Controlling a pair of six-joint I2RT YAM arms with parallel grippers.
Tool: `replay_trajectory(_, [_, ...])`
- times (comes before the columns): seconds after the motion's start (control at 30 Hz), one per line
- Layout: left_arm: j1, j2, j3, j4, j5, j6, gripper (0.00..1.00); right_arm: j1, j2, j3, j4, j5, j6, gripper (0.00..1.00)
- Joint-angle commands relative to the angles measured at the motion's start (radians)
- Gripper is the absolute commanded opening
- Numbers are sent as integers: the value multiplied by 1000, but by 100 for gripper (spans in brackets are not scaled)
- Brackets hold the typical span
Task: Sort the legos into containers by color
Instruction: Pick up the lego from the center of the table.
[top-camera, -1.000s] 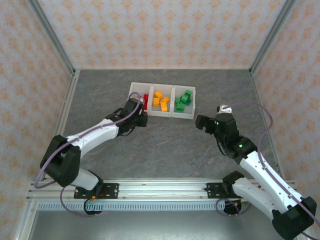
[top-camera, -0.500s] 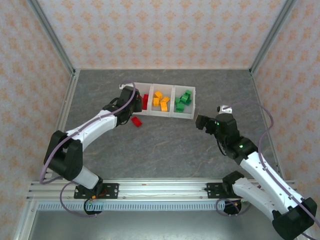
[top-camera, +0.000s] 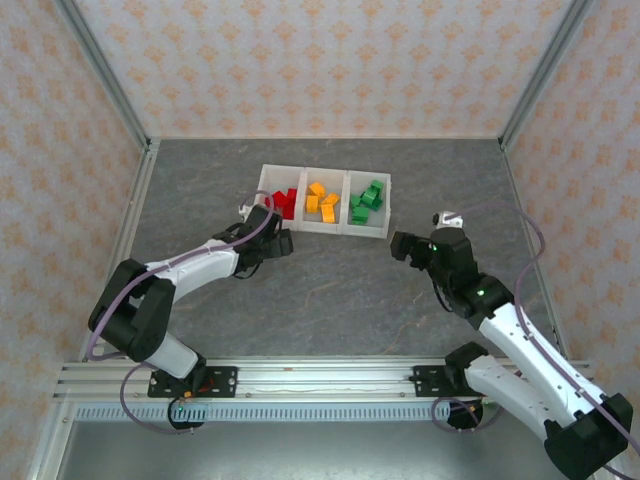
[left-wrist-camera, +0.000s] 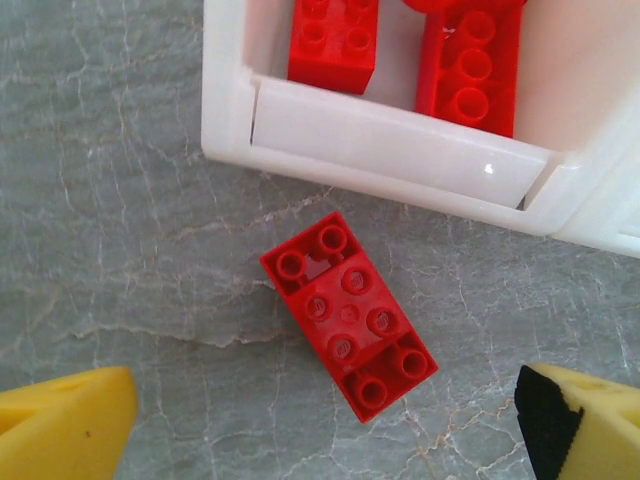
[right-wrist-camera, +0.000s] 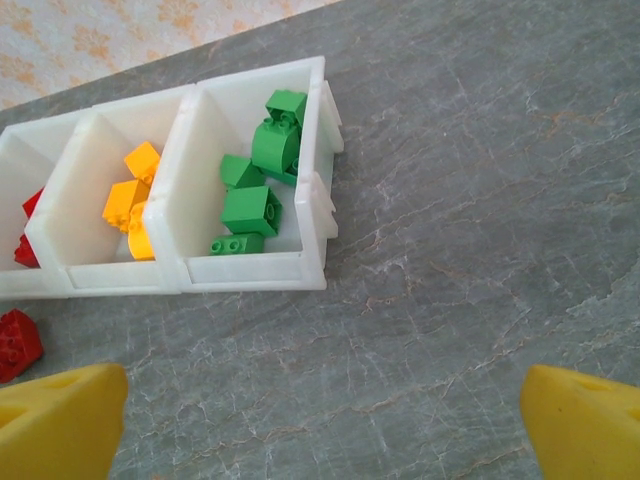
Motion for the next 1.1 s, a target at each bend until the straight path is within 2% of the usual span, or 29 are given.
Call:
replay_trajectory(0.0, [-18, 45, -7, 43, -77, -150, 99, -2, 7, -10, 34, -14, 22, 100])
replay_trajectory(0.3, [-34, 148, 19, 121, -164, -292, 93, -1, -34, -29, 7, -4, 11, 100])
replay_trajectory(0.57, [-33, 261, 101, 104, -182, -288, 85, -2, -16, -34, 29, -18, 9, 100])
replay_trajectory(0.67, [-34, 286, 111, 99, -172, -276, 77, -2, -10, -34, 36, -19, 6, 100])
replay_trajectory(0.77, [-31, 301, 108, 100, -175, -273, 61, -2, -4, -36, 42, -20, 5, 100])
replay_trajectory(0.93, [-29, 325, 99, 97, -187, -274, 54, -2, 11, -32, 46, -25, 4, 100])
replay_trajectory(1.07, [-30, 310, 80, 103, -186, -259, 41, -2, 9, -26, 41, -22, 2, 100])
